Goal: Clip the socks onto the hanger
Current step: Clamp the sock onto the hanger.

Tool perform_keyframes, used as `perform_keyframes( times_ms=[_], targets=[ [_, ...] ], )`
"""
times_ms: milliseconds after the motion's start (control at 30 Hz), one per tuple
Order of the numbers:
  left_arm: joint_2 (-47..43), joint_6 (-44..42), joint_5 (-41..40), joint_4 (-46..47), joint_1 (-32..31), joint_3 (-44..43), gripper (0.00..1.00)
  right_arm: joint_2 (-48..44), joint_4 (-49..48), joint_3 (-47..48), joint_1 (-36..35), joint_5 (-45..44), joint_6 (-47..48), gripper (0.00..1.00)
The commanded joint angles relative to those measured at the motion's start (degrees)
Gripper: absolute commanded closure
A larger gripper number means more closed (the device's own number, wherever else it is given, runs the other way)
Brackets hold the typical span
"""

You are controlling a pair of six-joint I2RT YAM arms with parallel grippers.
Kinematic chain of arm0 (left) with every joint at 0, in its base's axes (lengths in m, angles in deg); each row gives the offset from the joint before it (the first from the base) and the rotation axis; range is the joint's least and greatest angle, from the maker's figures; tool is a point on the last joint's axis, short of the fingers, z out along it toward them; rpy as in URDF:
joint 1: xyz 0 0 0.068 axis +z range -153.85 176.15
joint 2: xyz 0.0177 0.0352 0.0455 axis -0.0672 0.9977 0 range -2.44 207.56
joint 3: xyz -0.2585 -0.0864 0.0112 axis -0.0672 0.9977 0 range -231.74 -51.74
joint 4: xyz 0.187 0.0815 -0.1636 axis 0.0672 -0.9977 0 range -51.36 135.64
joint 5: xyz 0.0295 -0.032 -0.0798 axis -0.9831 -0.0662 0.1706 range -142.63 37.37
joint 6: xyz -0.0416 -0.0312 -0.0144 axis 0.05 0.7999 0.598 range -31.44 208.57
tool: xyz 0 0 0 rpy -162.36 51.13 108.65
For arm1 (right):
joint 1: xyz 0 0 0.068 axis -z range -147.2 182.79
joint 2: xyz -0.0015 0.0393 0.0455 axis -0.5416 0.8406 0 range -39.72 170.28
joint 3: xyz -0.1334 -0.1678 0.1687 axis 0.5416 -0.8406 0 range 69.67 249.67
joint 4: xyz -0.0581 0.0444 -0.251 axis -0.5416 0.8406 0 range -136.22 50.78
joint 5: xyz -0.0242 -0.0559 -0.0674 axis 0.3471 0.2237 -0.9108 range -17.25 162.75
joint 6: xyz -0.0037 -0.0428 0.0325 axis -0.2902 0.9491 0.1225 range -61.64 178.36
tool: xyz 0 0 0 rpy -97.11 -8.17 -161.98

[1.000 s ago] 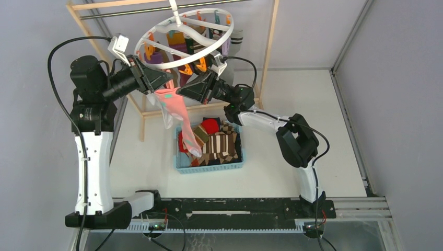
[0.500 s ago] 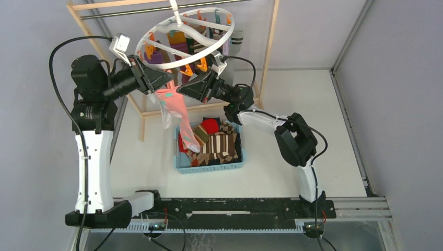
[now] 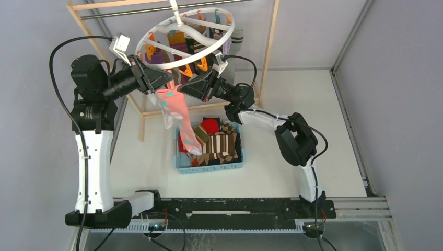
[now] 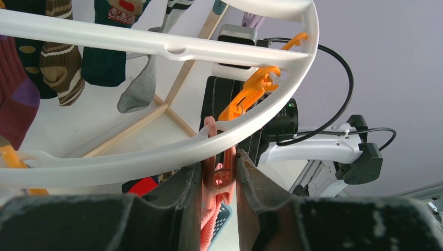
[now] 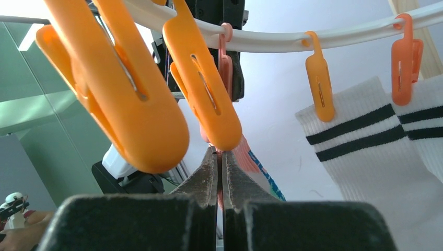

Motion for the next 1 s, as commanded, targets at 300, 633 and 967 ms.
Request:
perform_keyframes(
  times_ms=[300,633,967],
  targets=[
    [-0.33,0.73,5.00,-0.53,-0.03,-3.07,0.98,-0.30,-3.50,2.12,1.32,-1.41,-1.70,1.00],
    [-0.37,-2.46,3.79,-1.51,-0.03,-3.11,0.98,0.02,-3.41,4.75,0.86,-0.22,-3.36,1.00],
    [-0.58,-3.62,3.51,-1.80,-0.05,-3.20,0.98,0.11,-3.47,5.88,0.71,-1.13,-4.01,1.00]
  ],
)
